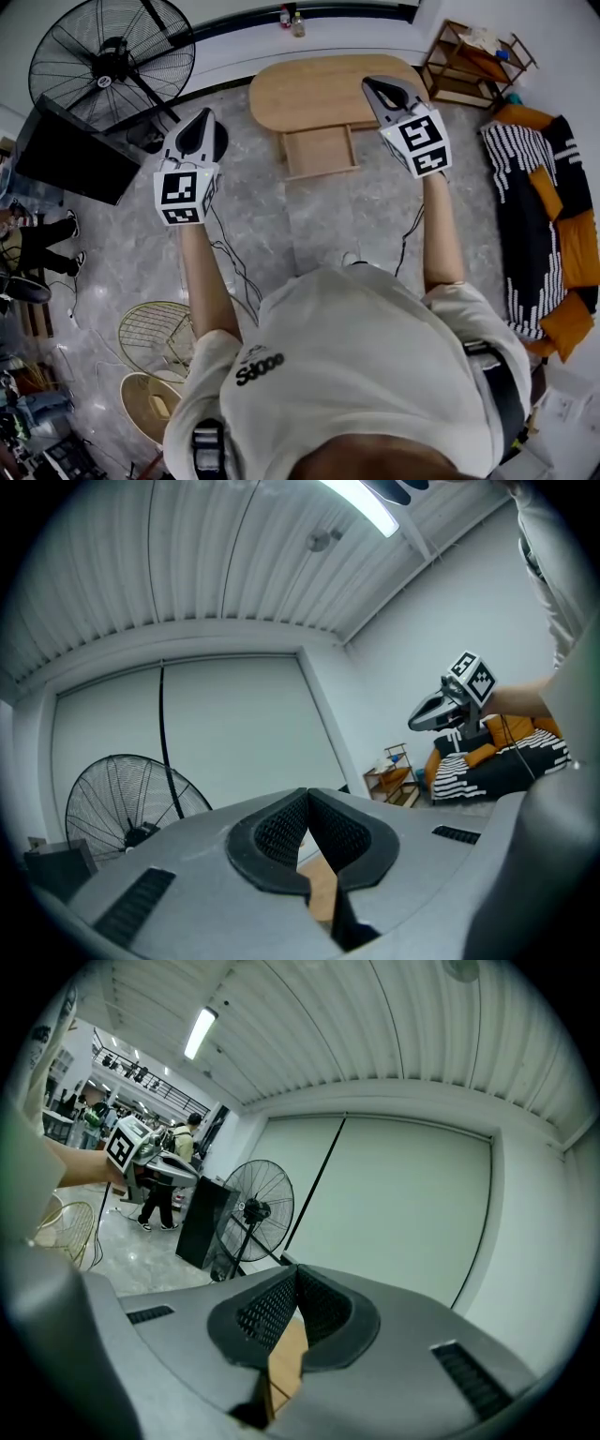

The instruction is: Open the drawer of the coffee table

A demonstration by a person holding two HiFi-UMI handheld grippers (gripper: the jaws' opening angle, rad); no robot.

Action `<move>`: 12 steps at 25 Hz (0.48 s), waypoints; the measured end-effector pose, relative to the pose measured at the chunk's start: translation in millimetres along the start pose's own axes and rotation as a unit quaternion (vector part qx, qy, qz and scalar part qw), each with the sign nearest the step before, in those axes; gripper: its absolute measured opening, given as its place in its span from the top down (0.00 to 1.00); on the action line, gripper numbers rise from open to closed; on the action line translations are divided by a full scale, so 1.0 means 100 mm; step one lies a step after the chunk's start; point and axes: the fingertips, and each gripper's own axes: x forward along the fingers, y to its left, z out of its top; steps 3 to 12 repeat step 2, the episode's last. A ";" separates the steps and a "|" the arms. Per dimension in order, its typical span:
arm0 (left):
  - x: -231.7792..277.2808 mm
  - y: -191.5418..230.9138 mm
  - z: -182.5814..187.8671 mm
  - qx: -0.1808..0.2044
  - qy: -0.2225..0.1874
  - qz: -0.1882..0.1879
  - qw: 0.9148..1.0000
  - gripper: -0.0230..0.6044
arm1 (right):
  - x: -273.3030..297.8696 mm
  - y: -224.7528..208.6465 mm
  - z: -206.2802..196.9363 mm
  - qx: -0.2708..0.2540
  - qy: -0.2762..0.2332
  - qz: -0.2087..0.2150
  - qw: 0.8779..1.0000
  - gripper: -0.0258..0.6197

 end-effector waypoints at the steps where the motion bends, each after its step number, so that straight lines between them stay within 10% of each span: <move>1: 0.02 -0.01 0.03 0.001 -0.002 -0.001 1.000 0.93 | -0.01 -0.02 -0.01 0.000 0.000 0.000 1.000 0.95; 12: 0.04 -0.02 0.05 0.002 -0.004 -0.001 1.000 0.93 | -0.01 -0.04 -0.02 -0.001 0.000 0.000 1.000 0.95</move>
